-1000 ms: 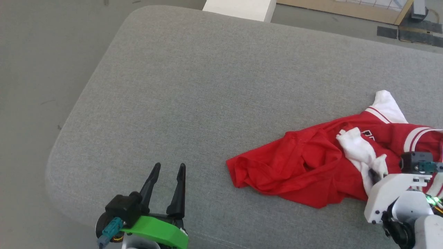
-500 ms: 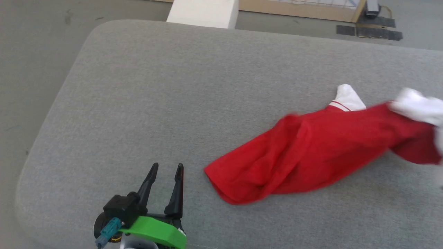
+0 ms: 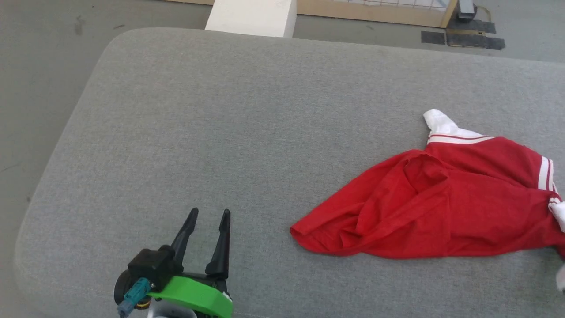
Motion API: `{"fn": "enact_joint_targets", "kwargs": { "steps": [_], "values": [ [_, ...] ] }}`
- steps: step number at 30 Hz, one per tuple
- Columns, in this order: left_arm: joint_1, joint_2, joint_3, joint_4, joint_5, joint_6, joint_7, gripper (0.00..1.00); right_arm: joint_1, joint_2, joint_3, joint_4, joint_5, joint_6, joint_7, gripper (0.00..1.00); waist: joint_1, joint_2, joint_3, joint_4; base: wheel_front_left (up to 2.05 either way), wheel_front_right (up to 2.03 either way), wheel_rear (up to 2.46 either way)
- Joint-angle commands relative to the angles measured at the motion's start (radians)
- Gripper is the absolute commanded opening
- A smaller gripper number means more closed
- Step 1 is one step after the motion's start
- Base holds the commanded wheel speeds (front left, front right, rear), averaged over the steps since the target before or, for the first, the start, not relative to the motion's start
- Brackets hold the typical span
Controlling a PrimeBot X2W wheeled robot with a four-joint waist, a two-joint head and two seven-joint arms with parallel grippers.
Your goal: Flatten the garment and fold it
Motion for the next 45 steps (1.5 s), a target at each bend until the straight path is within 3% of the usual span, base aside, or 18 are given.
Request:
{"fn": "enact_joint_targets", "kwargs": {
  "steps": [1,7,11,19,25,29,34,40,45],
  "values": [
    [-0.002,0.008,0.003,-0.012,0.008,0.005,0.000,1.00,-0.032,0.003,0.014,-0.030,-0.005,-0.002,-0.031,1.00,0.0000,-0.0001,0.000,-0.010,0.00,0.00,0.00],
    [-0.004,0.013,0.004,-0.063,0.018,0.012,-0.002,1.00,-0.044,0.020,0.093,-0.210,0.019,-0.002,-0.174,1.00,0.0000,-0.0001,0.003,-0.034,0.00,0.00,0.00],
    [0.008,0.010,0.001,-0.086,0.024,0.011,-0.003,1.00,0.030,0.022,0.149,-0.265,0.118,-0.002,-0.238,1.00,0.0000,-0.0001,0.001,-0.039,0.00,0.00,0.00],
    [0.071,-0.002,0.010,-0.101,0.028,0.016,-0.005,1.00,0.195,0.023,0.217,-0.166,0.262,-0.002,-0.412,1.00,0.0000,-0.0001,-0.007,-0.051,0.00,0.00,0.00],
    [0.018,0.011,-0.005,-0.107,0.048,0.004,0.008,1.00,0.186,0.023,0.229,-0.137,0.257,-0.002,-0.462,1.00,0.0000,-0.0001,0.015,-0.071,0.00,0.00,0.00],
    [-0.111,0.025,-0.063,-0.096,0.060,-0.022,0.114,1.00,0.155,0.023,0.220,-0.138,0.247,-0.002,-0.465,1.00,0.0000,-0.0001,0.042,-0.071,0.00,0.00,0.00],
    [-0.325,0.038,-0.208,-0.025,0.054,-0.051,0.316,1.00,0.126,0.023,0.222,-0.132,0.241,-0.002,-0.463,1.00,0.0000,-0.0001,0.082,-0.072,0.00,0.00,0.00],
    [-0.503,0.022,-0.376,0.121,-0.007,-0.057,0.573,1.00,0.101,0.023,0.245,-0.118,0.246,-0.002,-0.460,1.00,0.0000,-0.0001,0.119,-0.085,0.00,0.00,0.00],
    [-0.585,0.022,-0.484,0.230,-0.053,-0.057,0.710,1.00,0.085,0.023,0.258,-0.107,0.253,-0.002,-0.464,1.00,0.0000,-0.0001,0.143,-0.109,0.00,0.00,0.00]
  ]
}}
